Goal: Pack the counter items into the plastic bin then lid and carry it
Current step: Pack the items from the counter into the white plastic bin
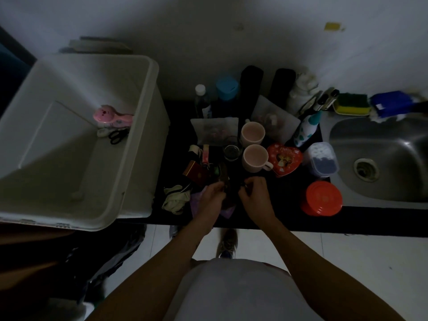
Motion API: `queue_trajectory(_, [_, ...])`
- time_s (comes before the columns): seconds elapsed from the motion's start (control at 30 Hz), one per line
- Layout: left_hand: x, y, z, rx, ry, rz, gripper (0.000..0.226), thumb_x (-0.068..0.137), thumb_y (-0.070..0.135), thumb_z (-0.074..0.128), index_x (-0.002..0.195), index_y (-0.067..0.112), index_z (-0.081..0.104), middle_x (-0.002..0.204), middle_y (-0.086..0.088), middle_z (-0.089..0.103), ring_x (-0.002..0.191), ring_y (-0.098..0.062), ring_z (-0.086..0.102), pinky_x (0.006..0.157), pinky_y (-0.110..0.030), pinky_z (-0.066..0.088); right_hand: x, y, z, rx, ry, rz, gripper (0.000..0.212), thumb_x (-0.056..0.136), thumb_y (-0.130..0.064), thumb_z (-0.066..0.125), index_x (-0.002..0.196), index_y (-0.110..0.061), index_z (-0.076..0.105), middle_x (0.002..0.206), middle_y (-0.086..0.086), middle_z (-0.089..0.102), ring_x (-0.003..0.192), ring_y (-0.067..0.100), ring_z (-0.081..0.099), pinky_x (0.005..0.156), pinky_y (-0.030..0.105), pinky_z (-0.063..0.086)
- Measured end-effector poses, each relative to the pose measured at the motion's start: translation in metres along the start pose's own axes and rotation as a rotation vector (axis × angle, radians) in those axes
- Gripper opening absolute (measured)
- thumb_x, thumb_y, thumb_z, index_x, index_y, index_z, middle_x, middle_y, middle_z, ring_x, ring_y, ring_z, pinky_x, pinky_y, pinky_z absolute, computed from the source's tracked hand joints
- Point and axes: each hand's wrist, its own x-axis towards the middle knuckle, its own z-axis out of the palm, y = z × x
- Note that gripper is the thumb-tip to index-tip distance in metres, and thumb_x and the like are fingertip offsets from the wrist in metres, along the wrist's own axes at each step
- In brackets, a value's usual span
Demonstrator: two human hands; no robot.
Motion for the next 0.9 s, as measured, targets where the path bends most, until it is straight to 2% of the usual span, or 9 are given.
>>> queue_trajectory(0.07, [0.001,0.000,0.002,0.002,-0.009,-0.001,0.026,0.096,0.006,0.054,0.108,0.027,0.066,0.118,-0.004,0.066,0.107,-0.016,0.064,0.089,-0.030,0.055,0.004,-0.003,-0.002,0.102,0.037,0.044,0.008,0.088,-0.010,0.058,0.091,-0.009,0.051,0.095,0.006,0.052,0.080,0.009,0.053,0.067,0.019,0.043])
queue_trajectory(0.1, [0.002,0.000,0.002,-0.007,-0.010,-0.001,0.025,0.096,0.007,0.055,0.107,0.027,0.066,0.118,-0.004,0.066,0.106,-0.016,0.065,0.087,-0.028,0.055,0.004,-0.006,-0.003,0.141,0.049,0.064,0.009,0.088,-0.008,0.058,0.093,-0.008,0.051,0.096,0.006,0.053,0.081,0.010,0.054,0.069,0.016,0.043])
queue_trajectory(0.2, [0.003,0.000,0.003,-0.005,-0.019,-0.008,0.022,0.096,0.008,0.056,0.112,0.021,0.064,0.118,-0.003,0.064,0.105,-0.013,0.063,0.083,-0.023,0.052,0.003,-0.014,-0.007,0.194,0.050,0.063,0.011,0.091,-0.004,0.056,0.099,-0.010,0.053,0.101,0.003,0.056,0.086,0.002,0.054,0.071,0.007,0.041])
queue_trajectory(0.33, [0.006,0.005,0.002,0.012,-0.036,-0.033,0.025,0.096,0.008,0.054,0.117,0.017,0.065,0.119,-0.003,0.063,0.106,-0.015,0.062,0.085,-0.024,0.052,0.001,-0.022,-0.015,0.266,0.080,0.025,0.015,0.091,-0.002,0.053,0.094,-0.017,0.051,0.095,0.001,0.058,0.085,0.009,0.057,0.073,0.019,0.045])
queue_trajectory(0.43, [0.006,0.011,0.003,0.023,-0.066,-0.035,0.028,0.097,0.008,0.051,0.119,0.019,0.063,0.116,-0.001,0.064,0.101,-0.009,0.063,0.075,-0.018,0.051,0.001,-0.031,-0.019,0.384,0.117,0.034,0.020,0.094,-0.002,0.049,0.090,-0.021,0.051,0.089,0.000,0.059,0.080,0.009,0.058,0.073,0.023,0.049])
queue_trajectory(0.57, [0.009,0.022,0.008,0.065,-0.097,-0.037,0.029,0.096,0.006,0.051,0.115,0.025,0.062,0.112,0.000,0.067,0.097,-0.007,0.064,0.073,-0.018,0.050,0.005,-0.039,-0.021,0.656,0.173,0.154,0.009,0.095,-0.004,0.046,0.097,-0.001,0.054,0.096,0.017,0.065,0.091,0.027,0.065,0.081,0.041,0.055])
queue_trajectory(0.63, [0.013,0.029,0.010,0.098,-0.108,-0.027,0.028,0.095,0.003,0.051,0.114,0.023,0.061,0.112,-0.003,0.067,0.095,-0.008,0.064,0.071,-0.018,0.049,0.006,-0.043,-0.023,0.798,0.204,0.249,0.016,0.098,-0.008,0.046,0.107,0.002,0.056,0.102,0.017,0.069,0.097,0.028,0.068,0.083,0.040,0.058])
queue_trajectory(0.73, [0.013,0.041,0.012,0.126,-0.132,-0.028,0.026,0.095,0.000,0.051,0.109,0.018,0.062,0.097,0.001,0.067,0.084,-0.007,0.064,0.064,-0.017,0.048,0.007,-0.046,-0.026,0.851,0.236,0.324,0.022,0.098,-0.009,0.048,0.115,0.001,0.056,0.107,0.014,0.070,0.097,0.023,0.070,0.083,0.038,0.058])
queue_trajectory(0.9, [0.013,0.045,0.013,0.109,-0.150,-0.047,0.030,0.093,0.007,0.058,0.122,0.013,0.062,0.100,-0.003,0.069,0.088,-0.015,0.066,0.079,-0.033,0.053,0.012,-0.055,-0.038,0.854,0.264,0.352,0.014,0.094,-0.002,0.045,0.090,-0.003,0.058,0.087,0.012,0.066,0.088,0.027,0.066,0.079,0.041,0.056])
